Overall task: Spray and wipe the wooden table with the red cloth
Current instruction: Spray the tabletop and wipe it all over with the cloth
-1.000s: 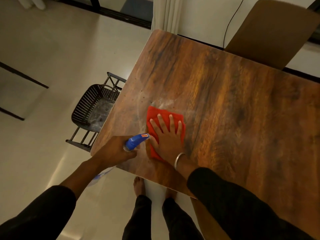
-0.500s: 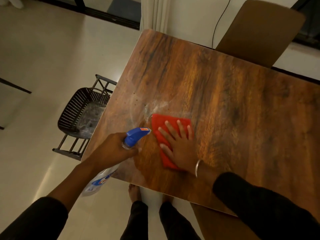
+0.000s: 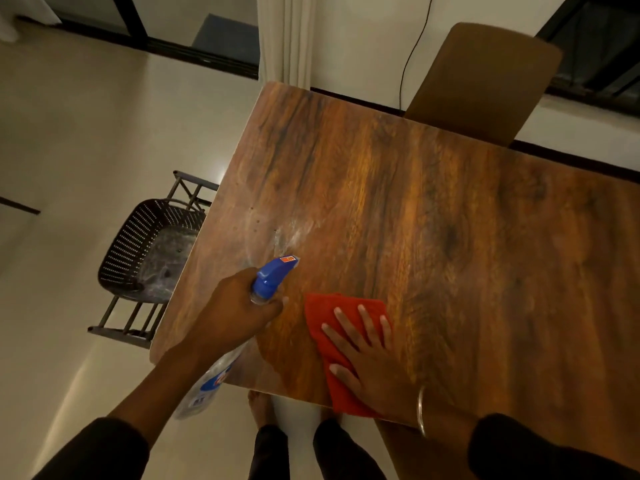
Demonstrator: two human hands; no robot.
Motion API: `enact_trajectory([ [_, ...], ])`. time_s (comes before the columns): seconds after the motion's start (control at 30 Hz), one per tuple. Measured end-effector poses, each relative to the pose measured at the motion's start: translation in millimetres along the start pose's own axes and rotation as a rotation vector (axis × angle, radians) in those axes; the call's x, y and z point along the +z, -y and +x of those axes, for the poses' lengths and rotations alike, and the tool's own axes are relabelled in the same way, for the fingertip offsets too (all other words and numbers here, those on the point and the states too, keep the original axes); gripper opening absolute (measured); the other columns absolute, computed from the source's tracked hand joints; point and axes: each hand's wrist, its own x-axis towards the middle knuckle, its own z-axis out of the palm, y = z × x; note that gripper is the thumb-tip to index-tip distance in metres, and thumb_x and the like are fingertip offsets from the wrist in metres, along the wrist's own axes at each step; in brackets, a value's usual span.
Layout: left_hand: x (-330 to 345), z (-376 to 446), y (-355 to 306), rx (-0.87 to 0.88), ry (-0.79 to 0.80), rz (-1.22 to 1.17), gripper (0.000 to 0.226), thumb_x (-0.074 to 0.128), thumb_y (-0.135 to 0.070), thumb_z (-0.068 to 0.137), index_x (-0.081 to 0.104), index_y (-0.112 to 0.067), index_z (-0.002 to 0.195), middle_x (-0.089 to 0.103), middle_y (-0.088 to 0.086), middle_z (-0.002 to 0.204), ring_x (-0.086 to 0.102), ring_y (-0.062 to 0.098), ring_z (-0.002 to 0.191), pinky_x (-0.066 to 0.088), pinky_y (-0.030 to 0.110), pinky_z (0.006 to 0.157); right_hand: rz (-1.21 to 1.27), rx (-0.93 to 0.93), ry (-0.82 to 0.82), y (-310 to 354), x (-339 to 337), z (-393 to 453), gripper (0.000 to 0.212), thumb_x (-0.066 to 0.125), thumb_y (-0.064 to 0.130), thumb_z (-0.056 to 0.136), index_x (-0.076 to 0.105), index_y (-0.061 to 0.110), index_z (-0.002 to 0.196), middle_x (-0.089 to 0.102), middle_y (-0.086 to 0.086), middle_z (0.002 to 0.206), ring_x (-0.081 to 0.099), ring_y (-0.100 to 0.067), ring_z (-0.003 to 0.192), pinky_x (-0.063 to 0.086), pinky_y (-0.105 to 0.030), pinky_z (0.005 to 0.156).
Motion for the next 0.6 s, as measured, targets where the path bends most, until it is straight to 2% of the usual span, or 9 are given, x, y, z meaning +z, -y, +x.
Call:
enact_trajectory([
  [0.07, 3, 5, -7, 0.024, 0.023, -0.009, 0.013, 0.075, -0.027, 0.080, 0.062, -0.024, 0.080, 0.067, 0.003, 0.064, 0.067, 0.012, 0.060, 0.054, 0.025, 0.059, 0.056, 0.076, -0.011, -18, -9, 17, 0.068, 0.016, 0.069, 0.107, 0.002, 0.045, 0.169, -0.008, 0.009, 0.179, -0.004, -0.035, 0.165, 0.005, -0.068, 0.126],
  [0.13, 6, 11, -15, 0.040, 0.032, -0.024, 0.012, 0.074, -0.025, 0.082, 0.064, -0.019, 0.081, 0.068, 0.007, 0.066, 0.067, 0.018, 0.061, 0.056, 0.033, 0.065, 0.137, 0.255, -0.059, -33, -25, 58, 0.067, 0.016, 0.066, 0.106, -0.002, 0.046, 0.168, -0.012, 0.008, 0.178, -0.013, -0.036, 0.164, 0.000, -0.070, 0.127],
  [0.2, 8, 16, -24, 0.057, 0.012, -0.025, 0.011, 0.073, -0.023, 0.082, 0.064, -0.016, 0.081, 0.068, 0.008, 0.069, 0.067, 0.020, 0.063, 0.055, 0.029, 0.064, 0.144, 0.444, -0.110, -43, -43, 109, 0.067, 0.026, 0.058, 0.108, 0.005, 0.041, 0.170, -0.004, 0.002, 0.180, -0.004, -0.042, 0.164, 0.004, -0.073, 0.125],
  [0.27, 8, 19, -30, 0.077, -0.005, -0.035, 0.010, 0.073, -0.023, 0.081, 0.065, -0.017, 0.081, 0.069, 0.007, 0.070, 0.067, 0.019, 0.064, 0.053, 0.021, 0.059, 0.148, 0.540, -0.107, -44, -60, 151, 0.069, 0.036, 0.049, 0.107, 0.012, 0.035, 0.170, 0.004, -0.005, 0.179, 0.002, -0.048, 0.162, 0.008, -0.077, 0.123],
  [0.37, 0, 19, -32, 0.070, -0.035, -0.053, 0.007, 0.071, -0.025, 0.080, 0.064, -0.022, 0.081, 0.069, 0.004, 0.071, 0.066, 0.016, 0.065, 0.053, 0.023, 0.061, 0.088, 0.453, -0.134, -20, -57, 163, 0.069, 0.037, 0.047, 0.106, 0.016, 0.031, 0.170, 0.007, -0.008, 0.179, 0.003, -0.051, 0.161, 0.007, -0.079, 0.121],
  [0.47, -18, 17, -28, 0.050, -0.107, -0.049, 0.008, 0.071, -0.023, 0.082, 0.065, -0.027, 0.081, 0.070, -0.001, 0.073, 0.068, 0.014, 0.066, 0.056, 0.027, 0.066, 0.046, 0.214, -0.150, 26, -30, 120, 0.072, 0.036, 0.055, 0.104, 0.018, 0.032, 0.170, 0.008, -0.006, 0.179, 0.005, -0.049, 0.162, 0.007, -0.077, 0.122],
  [0.53, -30, 14, -24, 0.028, -0.139, -0.055, 0.008, 0.072, -0.020, 0.083, 0.067, -0.025, 0.087, 0.071, 0.001, 0.074, 0.070, 0.016, 0.067, 0.060, 0.037, 0.070, 0.040, 0.074, -0.134, 60, -5, 80, 0.076, 0.040, 0.061, 0.102, 0.019, 0.033, 0.170, 0.010, -0.006, 0.179, 0.010, -0.048, 0.162, 0.014, -0.076, 0.121],
  [0.6, -42, 9, -16, 0.004, -0.161, -0.050, 0.010, 0.072, -0.021, 0.084, 0.067, -0.024, 0.092, 0.072, 0.003, 0.077, 0.071, 0.018, 0.067, 0.062, 0.041, 0.071, 0.007, -0.027, -0.113, 80, 13, 52, 0.080, 0.043, 0.066, 0.100, 0.020, 0.035, 0.170, 0.012, -0.004, 0.179, 0.015, -0.048, 0.161, 0.022, -0.076, 0.119],
])
